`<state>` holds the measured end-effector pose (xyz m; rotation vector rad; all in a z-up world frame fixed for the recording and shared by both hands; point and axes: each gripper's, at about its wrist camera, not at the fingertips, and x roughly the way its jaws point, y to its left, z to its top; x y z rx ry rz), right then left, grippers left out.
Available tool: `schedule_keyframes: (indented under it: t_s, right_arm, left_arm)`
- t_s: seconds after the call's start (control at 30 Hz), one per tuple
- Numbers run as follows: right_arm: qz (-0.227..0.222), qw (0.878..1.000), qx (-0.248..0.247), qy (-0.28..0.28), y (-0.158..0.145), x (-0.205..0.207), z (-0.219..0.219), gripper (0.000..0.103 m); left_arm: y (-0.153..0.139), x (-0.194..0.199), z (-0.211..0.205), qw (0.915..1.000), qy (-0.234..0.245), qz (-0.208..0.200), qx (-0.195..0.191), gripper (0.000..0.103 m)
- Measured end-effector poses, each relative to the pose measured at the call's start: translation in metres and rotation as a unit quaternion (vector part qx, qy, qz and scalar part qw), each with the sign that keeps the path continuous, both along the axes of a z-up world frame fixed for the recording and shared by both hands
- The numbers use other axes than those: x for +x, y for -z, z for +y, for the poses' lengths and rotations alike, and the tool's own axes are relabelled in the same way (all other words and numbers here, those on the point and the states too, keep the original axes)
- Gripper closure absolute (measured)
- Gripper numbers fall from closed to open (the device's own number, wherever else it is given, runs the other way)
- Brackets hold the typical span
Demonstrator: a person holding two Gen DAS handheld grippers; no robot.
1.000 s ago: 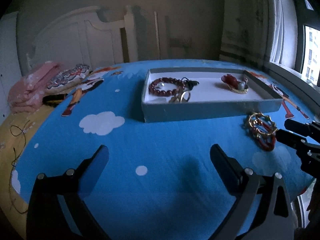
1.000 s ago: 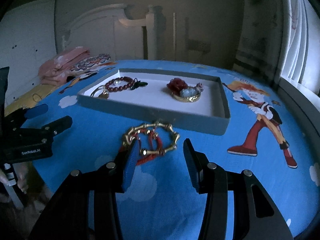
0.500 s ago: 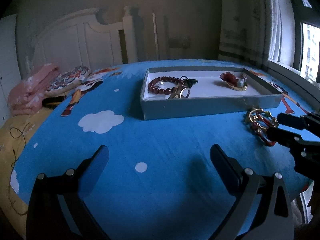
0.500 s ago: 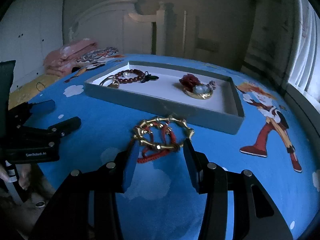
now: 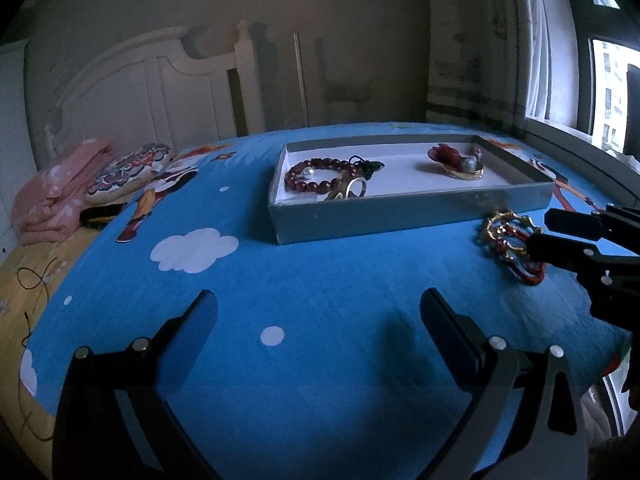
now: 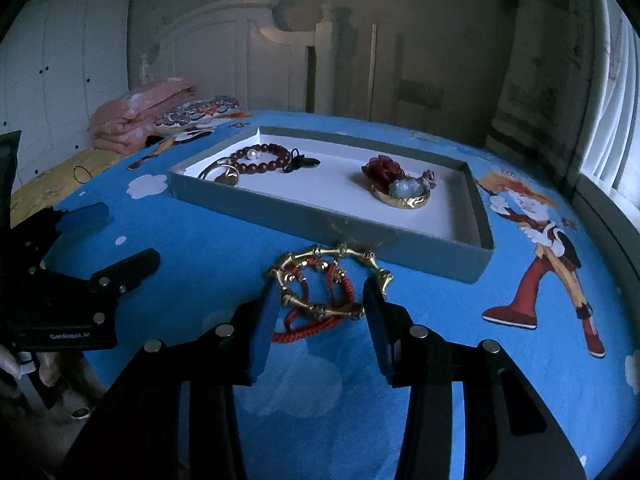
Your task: Organize jewelry
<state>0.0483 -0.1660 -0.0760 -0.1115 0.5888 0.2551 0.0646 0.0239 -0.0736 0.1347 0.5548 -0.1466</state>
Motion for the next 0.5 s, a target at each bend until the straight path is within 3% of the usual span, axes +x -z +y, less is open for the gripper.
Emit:
schedule_keyframes:
  t_s: [0.3,0.4,0.47,0.5]
  right_arm:
    - [0.004,0.998,-0.043,-0.047,0.002,0.003,0.018,0.062]
    - [0.011,0.997,-0.056,-0.049,0.007,0.008,0.024,0.075]
    - [0.009,0.997,-0.054,-0.046,0.006,0.007,0.024,0.092]
    - [0.008,0.998,-0.046,-0.045,0.006,0.006,0.024,0.093]
  left_arm:
    - [0.0,-0.001,0.003,0.9998,0.011,-0.005,-0.015,0.005]
    - [0.0,-0.001,0.004,0.9998,0.013,-0.003,-0.017,0.005]
    - [0.0,-0.001,0.004,0.9998,0.012,-0.003,-0.016,0.005]
    - [0.0,-0.001,0.004,0.9998,0.012,-0.003,-0.017,0.005]
